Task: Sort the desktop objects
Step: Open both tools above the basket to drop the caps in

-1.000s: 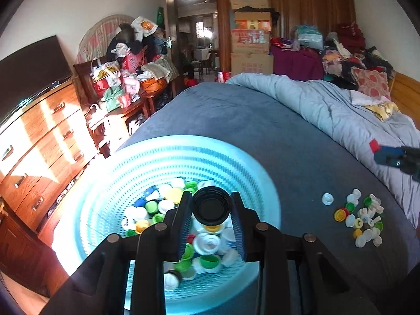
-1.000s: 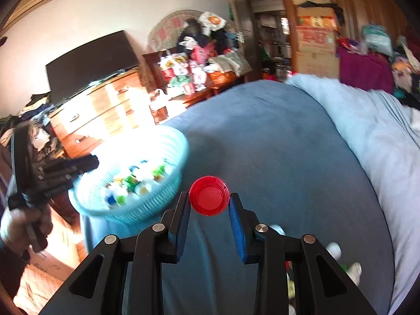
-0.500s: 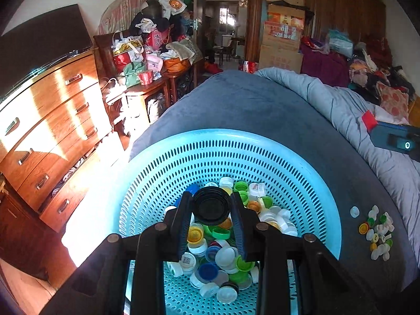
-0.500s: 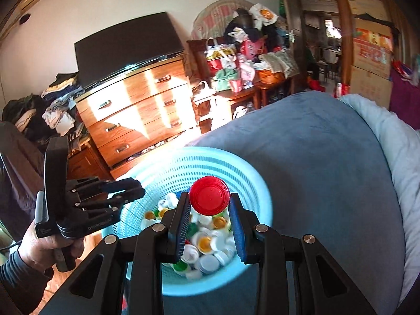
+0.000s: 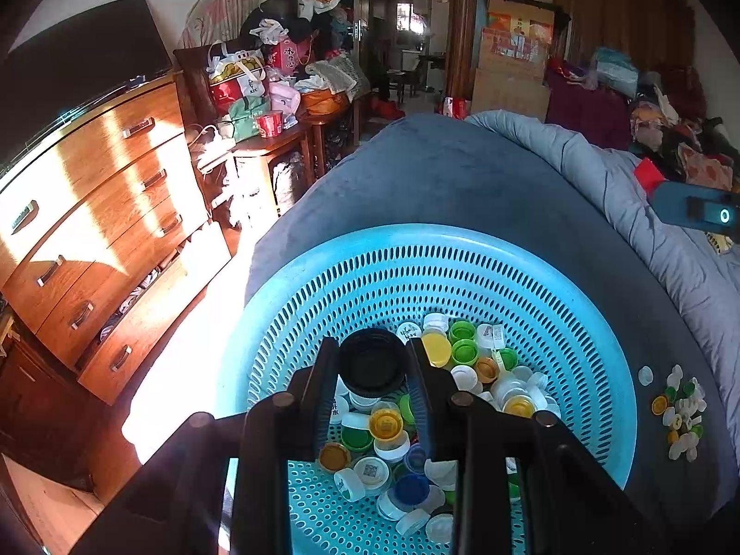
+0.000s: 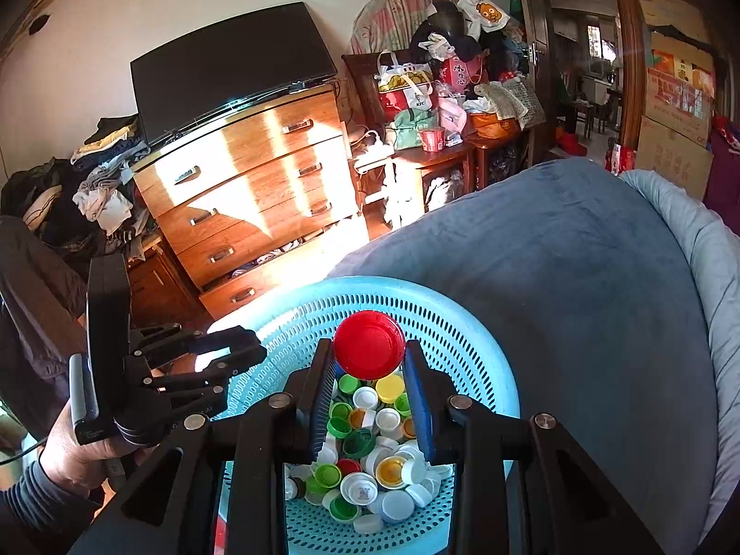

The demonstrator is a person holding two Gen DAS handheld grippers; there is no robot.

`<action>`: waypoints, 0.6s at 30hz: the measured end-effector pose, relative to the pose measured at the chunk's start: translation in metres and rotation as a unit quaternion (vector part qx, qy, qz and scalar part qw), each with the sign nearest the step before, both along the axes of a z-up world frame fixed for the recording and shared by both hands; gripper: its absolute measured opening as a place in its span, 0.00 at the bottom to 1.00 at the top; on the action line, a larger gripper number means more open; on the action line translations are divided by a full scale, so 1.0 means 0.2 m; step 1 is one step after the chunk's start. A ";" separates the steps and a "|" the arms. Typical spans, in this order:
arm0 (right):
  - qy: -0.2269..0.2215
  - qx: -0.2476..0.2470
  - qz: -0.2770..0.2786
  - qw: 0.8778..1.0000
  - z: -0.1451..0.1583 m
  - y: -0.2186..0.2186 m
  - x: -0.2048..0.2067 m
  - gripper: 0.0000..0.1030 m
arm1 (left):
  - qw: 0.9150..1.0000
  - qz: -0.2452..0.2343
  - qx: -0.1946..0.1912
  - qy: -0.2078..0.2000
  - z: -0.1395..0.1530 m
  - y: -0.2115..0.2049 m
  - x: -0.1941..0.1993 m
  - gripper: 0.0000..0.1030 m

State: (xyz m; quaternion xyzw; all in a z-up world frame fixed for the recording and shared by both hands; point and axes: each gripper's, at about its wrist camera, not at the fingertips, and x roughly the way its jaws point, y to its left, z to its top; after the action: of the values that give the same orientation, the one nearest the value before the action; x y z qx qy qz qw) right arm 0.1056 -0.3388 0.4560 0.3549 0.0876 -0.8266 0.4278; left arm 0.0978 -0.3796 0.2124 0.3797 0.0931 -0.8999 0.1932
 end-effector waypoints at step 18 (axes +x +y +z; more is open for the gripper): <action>-0.006 0.005 0.007 1.000 -0.04 0.00 0.00 0.32 | 1.000 -0.007 -0.002 -0.002 -0.01 0.03 -0.05 0.29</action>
State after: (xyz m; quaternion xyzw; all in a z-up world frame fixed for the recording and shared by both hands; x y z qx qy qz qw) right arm 0.1061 -0.3390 0.4475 0.3616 0.0915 -0.8211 0.4320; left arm 0.0881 -0.3741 0.2106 0.3817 0.0886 -0.9007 0.1876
